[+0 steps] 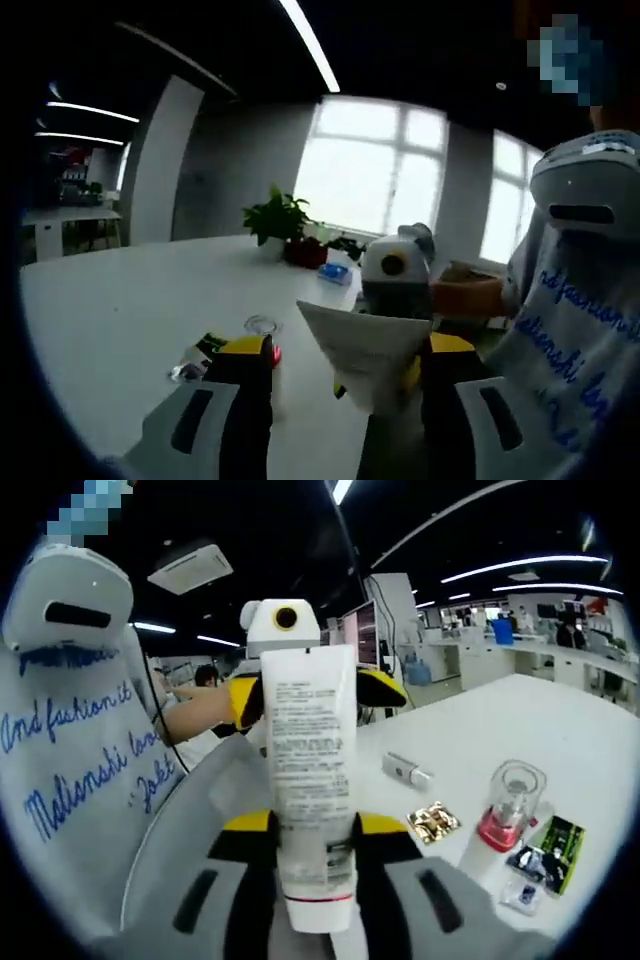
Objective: Arrange the skincare products in the storage area until every visible bottle or jar stands upright without overlapping.
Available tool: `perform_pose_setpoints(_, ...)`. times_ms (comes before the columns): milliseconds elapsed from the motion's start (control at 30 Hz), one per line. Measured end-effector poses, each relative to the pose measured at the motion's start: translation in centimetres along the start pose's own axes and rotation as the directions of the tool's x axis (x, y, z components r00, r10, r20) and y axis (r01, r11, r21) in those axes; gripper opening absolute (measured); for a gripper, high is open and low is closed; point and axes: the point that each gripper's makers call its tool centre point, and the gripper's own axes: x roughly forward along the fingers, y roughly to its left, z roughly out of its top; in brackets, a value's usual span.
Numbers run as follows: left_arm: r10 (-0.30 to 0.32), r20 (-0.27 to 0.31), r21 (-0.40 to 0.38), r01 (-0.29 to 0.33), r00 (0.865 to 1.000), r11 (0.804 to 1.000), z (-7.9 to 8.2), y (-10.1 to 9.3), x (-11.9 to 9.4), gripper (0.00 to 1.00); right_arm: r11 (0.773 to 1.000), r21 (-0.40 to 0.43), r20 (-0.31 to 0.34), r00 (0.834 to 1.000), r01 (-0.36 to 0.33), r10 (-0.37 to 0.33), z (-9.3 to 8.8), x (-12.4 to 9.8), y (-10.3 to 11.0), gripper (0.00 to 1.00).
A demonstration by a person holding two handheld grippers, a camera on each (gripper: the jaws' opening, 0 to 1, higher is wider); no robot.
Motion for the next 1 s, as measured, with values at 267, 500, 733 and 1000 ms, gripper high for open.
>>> perform_pose_setpoints(267, -0.081, -0.004, 0.020, 0.081, 0.997, 0.997, -0.2, -1.4, 0.3, 0.40, 0.998, 0.002, 0.046, 0.997, -0.067, 0.067, 0.3, 0.3, 0.1, 0.29)
perform_pose_setpoints(500, -0.097, 0.002, 0.001, 0.097, 0.995, 0.995, -0.4, -1.6, 0.5, 0.39, 0.994, 0.020, 0.061, 0.992, -0.109, 0.107, 0.1, 0.4, 0.3, 0.30)
perform_pose_setpoints(733, -0.105, 0.020, 0.006, 0.105, 0.994, 0.994, -0.2, -1.9, 1.1, 0.38, 0.993, 0.011, 0.053, 0.992, -0.115, 0.114, -0.1, 0.7, 0.6, 0.31)
perform_pose_setpoints(1000, -0.012, 0.042, -0.001, 0.012, 0.999, 1.000, 0.2, -0.6, 1.6, 0.37, 1.000, -0.014, 0.017, 1.000, 0.022, -0.022, 0.2, 0.7, -0.9, 0.30)
